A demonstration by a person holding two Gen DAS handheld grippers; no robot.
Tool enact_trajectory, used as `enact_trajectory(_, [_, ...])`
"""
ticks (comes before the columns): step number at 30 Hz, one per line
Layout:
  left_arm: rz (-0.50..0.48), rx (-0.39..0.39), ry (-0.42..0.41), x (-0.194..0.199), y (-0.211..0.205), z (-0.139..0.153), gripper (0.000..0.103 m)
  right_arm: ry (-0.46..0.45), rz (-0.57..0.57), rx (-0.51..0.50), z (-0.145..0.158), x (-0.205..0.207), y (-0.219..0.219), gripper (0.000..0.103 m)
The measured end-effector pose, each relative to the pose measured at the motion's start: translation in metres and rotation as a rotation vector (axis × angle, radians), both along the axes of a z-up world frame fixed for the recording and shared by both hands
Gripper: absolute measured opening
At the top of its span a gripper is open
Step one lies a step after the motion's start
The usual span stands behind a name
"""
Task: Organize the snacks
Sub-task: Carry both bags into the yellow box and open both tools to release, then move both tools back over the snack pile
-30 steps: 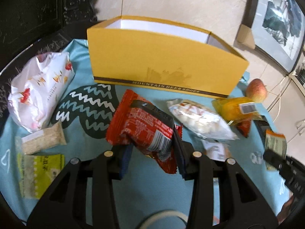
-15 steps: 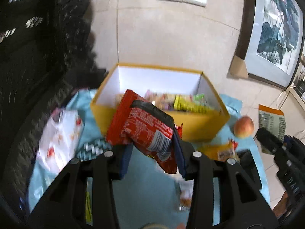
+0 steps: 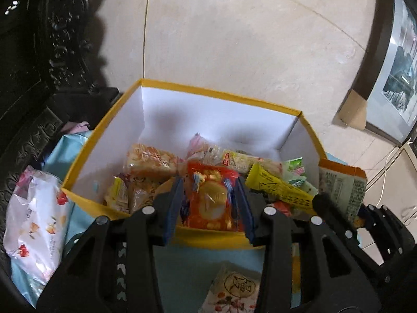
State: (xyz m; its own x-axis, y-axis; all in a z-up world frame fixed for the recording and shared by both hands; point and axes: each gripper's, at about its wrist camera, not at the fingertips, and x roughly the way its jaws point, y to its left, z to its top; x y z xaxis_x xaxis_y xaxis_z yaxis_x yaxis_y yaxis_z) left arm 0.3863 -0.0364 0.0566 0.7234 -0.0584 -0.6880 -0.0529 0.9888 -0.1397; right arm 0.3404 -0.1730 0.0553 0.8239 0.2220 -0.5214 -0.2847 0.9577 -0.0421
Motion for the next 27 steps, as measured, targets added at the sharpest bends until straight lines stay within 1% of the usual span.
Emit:
enact_trajectory(1, [0.001,0.004,0.003,0.002,0.000,-0.003,0.041,-0.006,-0.003,-0.023,-0.002,0.001,0.004,0.028])
enact_trajectory(2, [0.006,0.001,0.008,0.003,0.000,-0.006,0.050,-0.004,-0.002,-0.048,-0.004,0.003,0.007,0.028])
enact_trajectory(3, [0.010,-0.008,0.016,0.003,0.001,-0.008,0.061,-0.029,-0.010,-0.081,-0.005,0.003,0.011,0.032])
enact_trajectory(4, [0.017,-0.012,0.012,0.001,0.003,-0.007,0.082,-0.054,-0.026,-0.102,-0.005,0.002,0.012,0.051])
enact_trajectory(5, [0.032,-0.001,-0.021,-0.004,0.002,-0.004,0.090,-0.099,-0.063,-0.134,-0.004,-0.002,0.013,0.064])
enact_trajectory(6, [0.046,0.026,-0.052,-0.010,0.001,0.000,0.091,-0.125,-0.076,-0.137,-0.003,-0.005,0.011,0.076])
enact_trajectory(7, [0.043,0.052,-0.061,-0.013,-0.002,0.003,0.091,-0.131,-0.076,-0.128,-0.001,-0.007,0.008,0.076])
enact_trajectory(9, [0.026,0.058,-0.063,-0.020,-0.003,0.007,0.093,-0.105,-0.076,-0.081,0.003,-0.012,-0.003,0.076])
enact_trajectory(11, [0.030,0.074,-0.066,-0.031,-0.003,0.012,0.097,-0.090,-0.093,-0.018,0.007,-0.020,-0.018,0.077])
enact_trajectory(12, [0.035,0.070,-0.072,-0.037,-0.002,0.015,0.099,-0.072,-0.094,0.015,0.009,-0.026,-0.026,0.082])
enact_trajectory(13, [0.038,0.067,-0.072,-0.043,-0.001,0.016,0.100,-0.061,-0.090,0.042,0.010,-0.032,-0.031,0.090])
enact_trajectory(15, [0.038,0.062,-0.067,-0.058,0.000,0.018,0.100,-0.056,-0.096,0.081,0.011,-0.050,-0.042,0.098])
enact_trajectory(17, [0.031,0.066,-0.069,-0.074,0.000,0.018,0.100,-0.068,-0.091,0.105,0.013,-0.073,-0.051,0.099])
enact_trajectory(19, [0.020,0.078,-0.057,-0.090,-0.003,0.015,0.100,-0.062,-0.092,0.106,0.012,-0.089,-0.053,0.102])
enact_trajectory(21, [0.007,0.079,-0.043,-0.103,-0.004,0.011,0.100,-0.049,-0.097,0.132,0.009,-0.109,-0.060,0.102])
enact_trajectory(23, [-0.003,0.074,-0.030,-0.117,-0.006,0.005,0.100,-0.034,-0.100,0.171,0.005,-0.124,-0.068,0.102])
enact_trajectory(25, [-0.010,0.069,-0.018,-0.130,-0.007,-0.001,0.100,0.002,-0.107,0.217,-0.003,-0.138,-0.076,0.102])
enact_trajectory(27, [-0.014,0.064,-0.005,-0.142,-0.008,-0.008,0.100,0.032,-0.126,0.281,-0.013,-0.150,-0.089,0.102])
